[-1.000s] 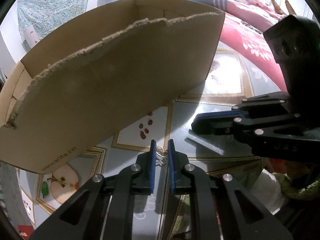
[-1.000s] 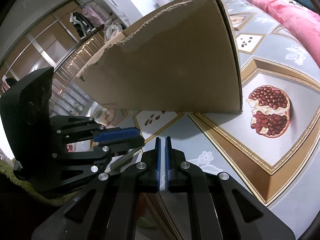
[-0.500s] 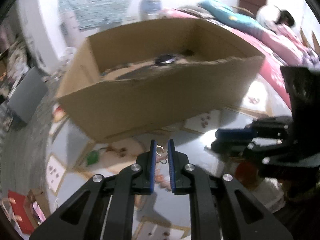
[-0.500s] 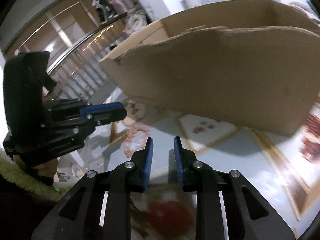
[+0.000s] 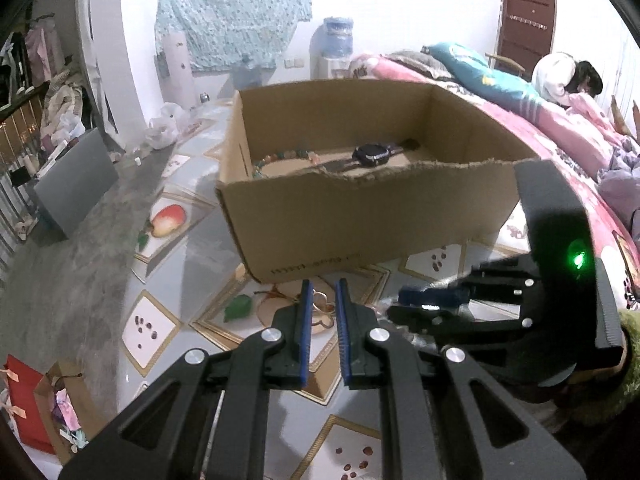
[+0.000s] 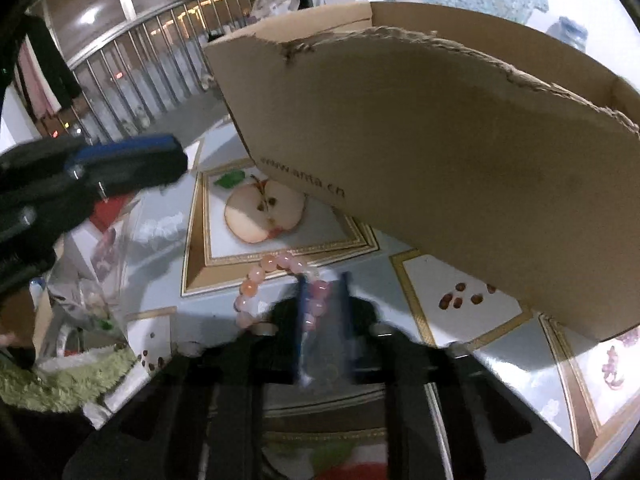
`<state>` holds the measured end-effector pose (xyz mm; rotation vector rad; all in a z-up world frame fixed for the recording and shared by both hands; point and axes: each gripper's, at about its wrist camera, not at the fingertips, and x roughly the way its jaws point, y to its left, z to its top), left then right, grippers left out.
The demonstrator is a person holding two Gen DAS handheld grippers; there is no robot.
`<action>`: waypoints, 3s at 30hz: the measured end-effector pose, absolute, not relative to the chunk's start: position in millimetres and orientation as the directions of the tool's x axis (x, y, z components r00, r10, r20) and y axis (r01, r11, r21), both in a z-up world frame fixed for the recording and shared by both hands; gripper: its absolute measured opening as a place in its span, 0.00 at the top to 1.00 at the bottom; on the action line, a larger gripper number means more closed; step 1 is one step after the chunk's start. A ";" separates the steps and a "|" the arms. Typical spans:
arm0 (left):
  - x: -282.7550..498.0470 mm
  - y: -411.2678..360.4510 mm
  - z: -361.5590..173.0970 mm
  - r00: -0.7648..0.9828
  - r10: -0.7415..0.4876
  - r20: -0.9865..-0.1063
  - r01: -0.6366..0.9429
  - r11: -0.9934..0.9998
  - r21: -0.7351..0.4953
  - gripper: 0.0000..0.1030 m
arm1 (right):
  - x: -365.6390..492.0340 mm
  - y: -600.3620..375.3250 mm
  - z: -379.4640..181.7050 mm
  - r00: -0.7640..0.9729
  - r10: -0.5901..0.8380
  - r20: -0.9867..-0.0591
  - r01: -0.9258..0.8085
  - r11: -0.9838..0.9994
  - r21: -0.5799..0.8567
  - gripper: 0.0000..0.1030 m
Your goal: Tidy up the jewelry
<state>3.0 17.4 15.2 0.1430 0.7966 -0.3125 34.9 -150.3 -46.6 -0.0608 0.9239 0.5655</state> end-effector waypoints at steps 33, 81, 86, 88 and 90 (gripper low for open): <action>154.1 -48.5 49.9 0.372 -0.537 -0.757 0.544 0.787 -0.291 0.89 | 154.5 -249.3 78.9 0.542 0.370 -0.754 -0.424 0.896 0.135 0.93; 94.2 47.7 38.9 0.531 -0.386 -0.755 0.109 0.914 -0.390 0.21 | 89.5 -304.8 20.3 0.527 0.332 -0.782 -0.097 0.938 0.333 0.44; 67.7 49.2 43.7 0.531 -0.391 -0.752 0.114 0.912 -0.393 0.21 | 61.7 -300.6 23.0 0.531 0.327 -0.782 -0.103 0.941 0.323 0.44; 54.8 48.0 44.2 0.529 -0.393 -0.753 0.117 0.912 -0.393 0.21 | 52.0 -301.3 22.9 0.535 0.327 -0.779 -0.096 0.940 0.329 0.44; 47.5 45.9 42.5 0.524 -0.391 -0.757 0.119 0.914 -0.389 0.21 | 46.2 -303.2 20.7 0.540 0.330 -0.774 -0.086 0.937 0.339 0.44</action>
